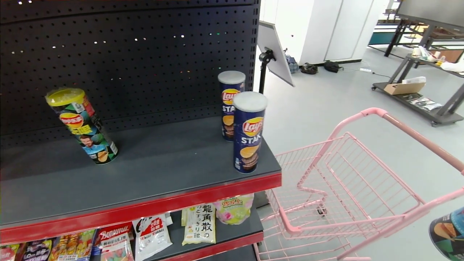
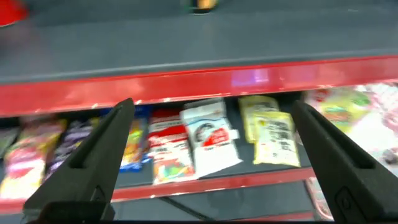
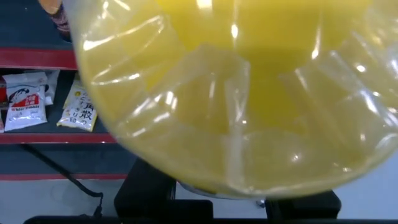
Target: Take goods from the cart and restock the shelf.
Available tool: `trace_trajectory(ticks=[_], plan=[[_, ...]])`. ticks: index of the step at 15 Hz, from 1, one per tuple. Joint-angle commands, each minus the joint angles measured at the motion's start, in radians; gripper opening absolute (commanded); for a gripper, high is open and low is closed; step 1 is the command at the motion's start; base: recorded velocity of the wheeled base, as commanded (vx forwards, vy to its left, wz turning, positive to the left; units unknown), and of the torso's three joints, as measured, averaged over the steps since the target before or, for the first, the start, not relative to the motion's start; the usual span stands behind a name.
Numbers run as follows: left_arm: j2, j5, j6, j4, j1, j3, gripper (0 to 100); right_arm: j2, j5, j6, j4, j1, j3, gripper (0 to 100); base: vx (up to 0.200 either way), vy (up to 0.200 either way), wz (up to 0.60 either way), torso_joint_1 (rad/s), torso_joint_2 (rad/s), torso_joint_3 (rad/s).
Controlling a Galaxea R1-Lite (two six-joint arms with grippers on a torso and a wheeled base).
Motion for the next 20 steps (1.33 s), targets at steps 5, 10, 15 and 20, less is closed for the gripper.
trace_trajectory(ticks=[5,10,15,20], plan=[[0.0,0.001,0.0,0.0,0.0,0.0,100,-0.015,0.001,-0.006,-0.006,-0.001,0.041,0,0.0,0.0,0.48,0.011,0.0,-0.003],[0.0,0.001,0.002,0.0,0.0,0.0,100,-0.156,0.004,0.01,-0.009,0.0,0.134,0,0.0,0.08,0.0,0.002,0.0,0.003],[0.0,0.001,0.002,0.0,0.0,0.0,100,-0.243,0.007,0.023,-0.014,0.002,0.199,0,0.0,0.2,0.0,0.0,-0.01,0.0],[0.0,0.001,0.002,0.0,0.0,0.0,100,-0.308,0.036,0.03,-0.015,0.011,0.251,0,0.0,0.2,0.0,0.0,0.0,0.002]])
